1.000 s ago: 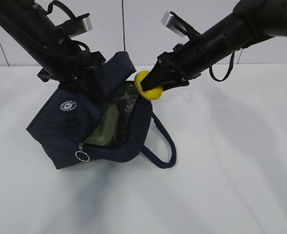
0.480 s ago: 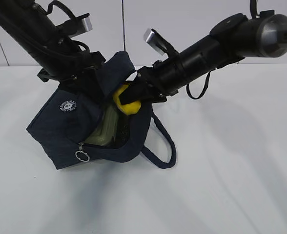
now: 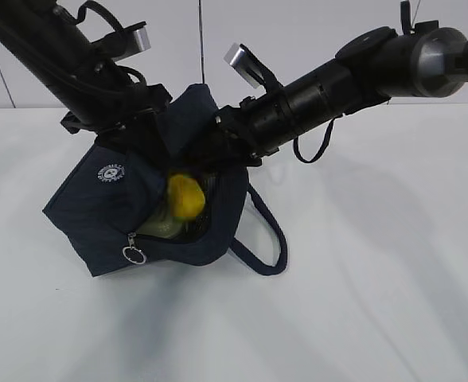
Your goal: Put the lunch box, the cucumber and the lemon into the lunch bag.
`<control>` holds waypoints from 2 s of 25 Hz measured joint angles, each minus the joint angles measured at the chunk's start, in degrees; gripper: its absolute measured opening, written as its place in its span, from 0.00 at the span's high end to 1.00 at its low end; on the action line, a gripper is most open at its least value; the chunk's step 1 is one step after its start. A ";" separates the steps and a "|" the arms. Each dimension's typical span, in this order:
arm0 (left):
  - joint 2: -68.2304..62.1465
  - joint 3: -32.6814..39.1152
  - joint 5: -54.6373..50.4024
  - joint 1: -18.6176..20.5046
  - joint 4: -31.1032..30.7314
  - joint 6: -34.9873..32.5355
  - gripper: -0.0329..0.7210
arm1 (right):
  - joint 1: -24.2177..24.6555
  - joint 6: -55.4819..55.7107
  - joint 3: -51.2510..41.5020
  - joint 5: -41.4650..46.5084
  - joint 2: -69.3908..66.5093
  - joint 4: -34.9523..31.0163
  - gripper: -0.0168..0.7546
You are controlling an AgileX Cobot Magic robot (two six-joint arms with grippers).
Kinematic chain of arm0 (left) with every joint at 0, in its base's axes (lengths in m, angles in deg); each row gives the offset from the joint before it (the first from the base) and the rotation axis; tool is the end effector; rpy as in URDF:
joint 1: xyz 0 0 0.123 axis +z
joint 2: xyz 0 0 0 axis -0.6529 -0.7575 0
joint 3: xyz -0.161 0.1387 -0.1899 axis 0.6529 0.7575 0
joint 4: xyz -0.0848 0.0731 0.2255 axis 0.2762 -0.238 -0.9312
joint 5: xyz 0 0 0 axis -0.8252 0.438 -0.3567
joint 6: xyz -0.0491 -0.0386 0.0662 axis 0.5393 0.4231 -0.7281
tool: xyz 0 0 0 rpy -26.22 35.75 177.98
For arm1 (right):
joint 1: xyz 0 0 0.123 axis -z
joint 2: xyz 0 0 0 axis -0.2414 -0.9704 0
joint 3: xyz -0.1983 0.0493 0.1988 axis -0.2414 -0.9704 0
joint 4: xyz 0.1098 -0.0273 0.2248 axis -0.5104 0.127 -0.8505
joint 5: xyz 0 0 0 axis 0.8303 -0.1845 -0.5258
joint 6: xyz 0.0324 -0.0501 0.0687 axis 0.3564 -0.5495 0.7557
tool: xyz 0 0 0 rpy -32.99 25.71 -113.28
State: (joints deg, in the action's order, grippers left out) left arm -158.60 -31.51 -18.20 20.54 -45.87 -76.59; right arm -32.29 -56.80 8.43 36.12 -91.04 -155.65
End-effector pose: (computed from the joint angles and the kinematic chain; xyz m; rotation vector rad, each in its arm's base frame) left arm 0.3598 -0.1780 0.2537 0.5319 2.8044 -0.7802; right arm 0.4179 0.2167 0.1943 -0.8082 2.3389 1.3356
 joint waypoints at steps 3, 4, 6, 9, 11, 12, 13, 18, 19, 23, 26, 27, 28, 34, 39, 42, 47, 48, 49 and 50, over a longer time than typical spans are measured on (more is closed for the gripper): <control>0.00 0.00 0.00 0.00 -0.10 0.00 0.93 | 0.00 -0.32 0.00 0.55 0.00 -0.04 0.38; 0.00 0.00 0.00 0.00 -0.10 0.00 0.93 | 0.00 -0.38 0.00 0.61 0.00 -0.13 0.38; 0.00 0.00 0.00 0.00 -0.10 0.00 0.93 | 0.00 -0.38 0.00 0.61 0.00 -0.13 0.38; 0.00 0.00 0.00 0.00 -0.10 0.00 0.93 | 0.11 -0.38 0.00 0.88 0.00 -0.17 0.38; 0.00 0.00 0.00 0.00 -0.10 0.00 0.93 | 0.71 -0.38 0.00 1.28 0.00 -0.17 0.38; 0.00 0.00 0.00 0.00 -0.10 0.00 0.93 | 0.89 -0.38 0.00 1.57 0.00 -0.17 0.38; 0.00 0.00 0.00 0.00 -0.10 0.00 0.93 | 1.33 -0.38 0.00 2.00 0.00 -0.17 0.38; 0.00 0.00 0.00 0.00 -0.10 0.00 0.93 | 4.37 1.19 0.00 2.30 0.00 2.97 0.38; 0.00 0.00 0.00 0.00 -0.10 0.00 0.93 | 4.87 1.78 0.00 2.30 0.00 3.93 0.38; 0.00 0.00 -0.04 0.00 -0.10 0.00 0.93 | 6.69 3.97 0.00 2.40 0.00 7.46 0.38; 0.00 0.00 -0.04 0.00 -0.10 -0.02 0.93 | 6.89 6.56 0.00 2.27 -0.12 11.20 0.38; 0.00 0.00 -0.13 0.00 -0.10 -0.12 0.93 | 6.89 7.22 0.00 2.27 -0.41 11.75 0.38; 0.00 0.00 -0.13 0.00 -0.10 -0.12 0.93 | 6.89 7.67 0.00 2.40 -0.77 12.16 0.38; 0.00 0.00 -0.41 0.00 -0.10 -0.12 0.93 | 6.89 9.24 0.00 3.48 -3.99 10.20 0.38; 0.00 0.00 -0.58 0.00 -0.10 -0.12 0.93 | 6.89 9.24 0.00 4.43 -6.13 5.18 0.38; 0.00 0.00 -0.68 0.00 -0.10 -0.12 0.93 | 6.40 9.12 0.00 4.66 -7.54 2.48 0.38; 0.00 0.00 -0.81 0.00 -0.10 -0.12 0.93 | 4.35 9.12 0.00 4.66 -9.34 1.57 0.43; 0.00 0.00 -0.81 0.00 -0.10 -0.12 0.93 | 4.10 9.12 0.00 4.66 -9.34 1.26 0.48; 0.00 0.00 -0.81 0.00 -0.19 -0.12 0.93 | 3.99 9.12 0.00 4.66 -9.34 0.77 0.54; 0.00 0.00 -0.85 0.00 -0.19 -0.12 0.93 | 3.99 9.12 0.00 4.66 -9.34 0.33 0.62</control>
State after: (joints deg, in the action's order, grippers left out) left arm -158.60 -31.51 -19.05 20.54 -46.06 -76.71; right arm -28.30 -47.69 8.43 40.78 -100.38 -155.32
